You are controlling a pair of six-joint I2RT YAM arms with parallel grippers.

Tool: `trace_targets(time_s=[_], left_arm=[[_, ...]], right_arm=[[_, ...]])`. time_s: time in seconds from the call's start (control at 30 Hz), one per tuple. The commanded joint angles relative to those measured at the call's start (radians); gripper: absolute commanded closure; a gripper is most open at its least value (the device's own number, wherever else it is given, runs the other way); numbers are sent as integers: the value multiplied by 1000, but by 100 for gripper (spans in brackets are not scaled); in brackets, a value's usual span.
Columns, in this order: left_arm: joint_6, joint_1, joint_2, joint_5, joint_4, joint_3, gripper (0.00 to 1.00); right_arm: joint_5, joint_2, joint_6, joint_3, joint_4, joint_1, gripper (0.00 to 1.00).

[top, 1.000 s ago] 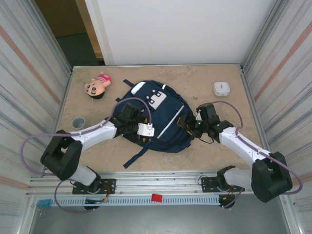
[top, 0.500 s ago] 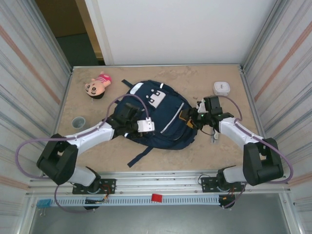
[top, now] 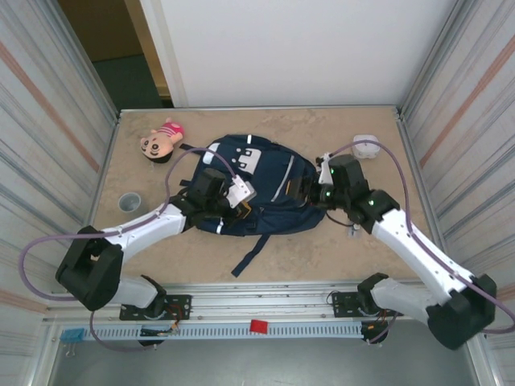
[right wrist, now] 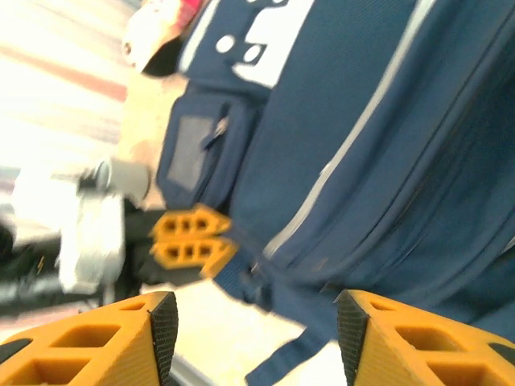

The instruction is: Pack the student bag

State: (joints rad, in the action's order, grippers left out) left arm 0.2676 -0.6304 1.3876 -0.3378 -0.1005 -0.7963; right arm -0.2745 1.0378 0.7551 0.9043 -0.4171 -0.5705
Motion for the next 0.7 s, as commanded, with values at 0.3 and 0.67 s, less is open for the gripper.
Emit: trace_targets(time_s=[0.3, 0.67], left_arm=[[-167, 1, 22, -150, 33, -88, 100], [-156, 1, -5, -170, 31, -97, 100]], right_arm=[[259, 187, 112, -75, 210, -293, 49], [277, 416, 93, 8, 305, -281, 58]])
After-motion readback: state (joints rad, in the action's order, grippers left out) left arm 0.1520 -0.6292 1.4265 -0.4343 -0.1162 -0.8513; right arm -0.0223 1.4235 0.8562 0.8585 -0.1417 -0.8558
